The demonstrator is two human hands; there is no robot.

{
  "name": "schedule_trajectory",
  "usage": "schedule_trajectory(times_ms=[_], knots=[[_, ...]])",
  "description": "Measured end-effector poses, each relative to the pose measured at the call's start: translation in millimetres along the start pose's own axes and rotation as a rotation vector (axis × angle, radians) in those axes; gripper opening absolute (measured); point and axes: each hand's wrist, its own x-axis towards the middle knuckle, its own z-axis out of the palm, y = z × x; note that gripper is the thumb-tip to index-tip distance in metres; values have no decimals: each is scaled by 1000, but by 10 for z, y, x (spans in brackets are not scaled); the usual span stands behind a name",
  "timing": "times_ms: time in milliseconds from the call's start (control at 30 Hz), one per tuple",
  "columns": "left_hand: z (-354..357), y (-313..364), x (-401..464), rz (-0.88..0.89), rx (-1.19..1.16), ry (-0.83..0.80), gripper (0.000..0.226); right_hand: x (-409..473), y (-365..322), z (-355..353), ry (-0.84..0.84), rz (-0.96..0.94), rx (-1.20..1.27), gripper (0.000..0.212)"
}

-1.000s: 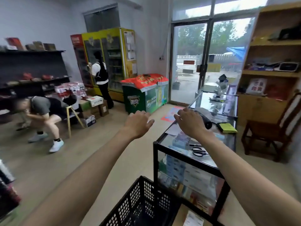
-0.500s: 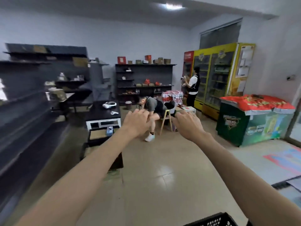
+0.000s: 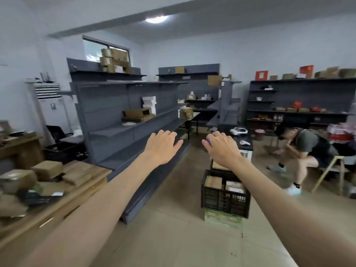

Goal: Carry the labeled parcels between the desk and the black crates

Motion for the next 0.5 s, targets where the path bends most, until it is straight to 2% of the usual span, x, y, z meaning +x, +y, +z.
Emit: schedule_trajectory(times_ms=[233,500], knots=[[92,-1525,-581,-303,91,-32,53,722,-1511,544,-9,-296,127,41],[-32,-2694,-1306,-631,179,-60,48,1199,-3025,996,-35,-596,252,42]])
